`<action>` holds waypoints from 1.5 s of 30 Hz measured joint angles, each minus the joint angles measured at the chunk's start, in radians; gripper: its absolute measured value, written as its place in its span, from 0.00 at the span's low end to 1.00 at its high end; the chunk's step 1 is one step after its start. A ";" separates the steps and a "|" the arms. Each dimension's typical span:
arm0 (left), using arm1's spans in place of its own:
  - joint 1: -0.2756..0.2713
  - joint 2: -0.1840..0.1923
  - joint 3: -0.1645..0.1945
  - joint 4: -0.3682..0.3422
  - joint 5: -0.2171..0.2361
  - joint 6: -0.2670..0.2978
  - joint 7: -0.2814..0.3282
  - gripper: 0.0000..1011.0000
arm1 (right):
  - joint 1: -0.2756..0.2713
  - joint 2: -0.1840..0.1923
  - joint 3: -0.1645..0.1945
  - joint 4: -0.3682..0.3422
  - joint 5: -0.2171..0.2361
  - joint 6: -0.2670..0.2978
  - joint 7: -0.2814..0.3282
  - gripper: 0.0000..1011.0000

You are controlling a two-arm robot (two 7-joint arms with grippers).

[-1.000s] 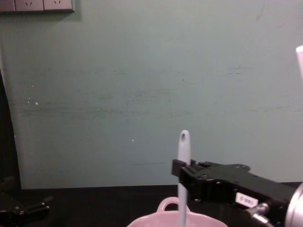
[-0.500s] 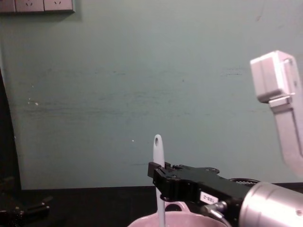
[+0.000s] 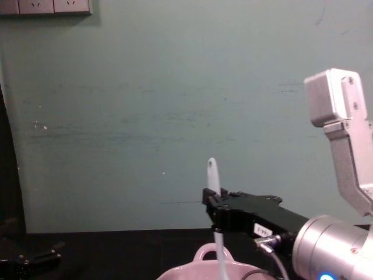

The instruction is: Use the one hand to pick up the spoon and stir the clear water in the bowl.

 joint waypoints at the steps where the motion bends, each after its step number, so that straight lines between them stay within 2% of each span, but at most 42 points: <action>1: 0.000 0.000 0.000 0.000 0.000 0.000 0.000 1.00 | 0.000 -0.001 0.007 0.002 -0.007 -0.004 -0.004 0.12; 7: 0.000 0.000 0.000 0.000 0.000 0.000 0.000 1.00 | -0.014 0.006 0.033 -0.013 -0.022 -0.007 -0.006 0.12; 11: 0.000 0.000 0.000 0.000 0.000 0.000 0.000 1.00 | -0.033 0.015 0.047 -0.037 -0.017 0.009 0.003 0.12; 22: 0.000 0.000 0.000 0.000 0.000 0.000 0.000 1.00 | -0.086 0.045 0.081 -0.142 0.058 0.064 0.044 0.12; 27: 0.000 0.000 0.000 0.000 0.000 0.000 0.000 1.00 | -0.106 0.077 0.093 -0.194 0.091 0.101 0.055 0.12; 45: 0.000 0.000 0.000 0.000 0.000 0.000 0.000 1.00 | -0.173 0.179 0.118 -0.322 0.150 0.160 0.059 0.12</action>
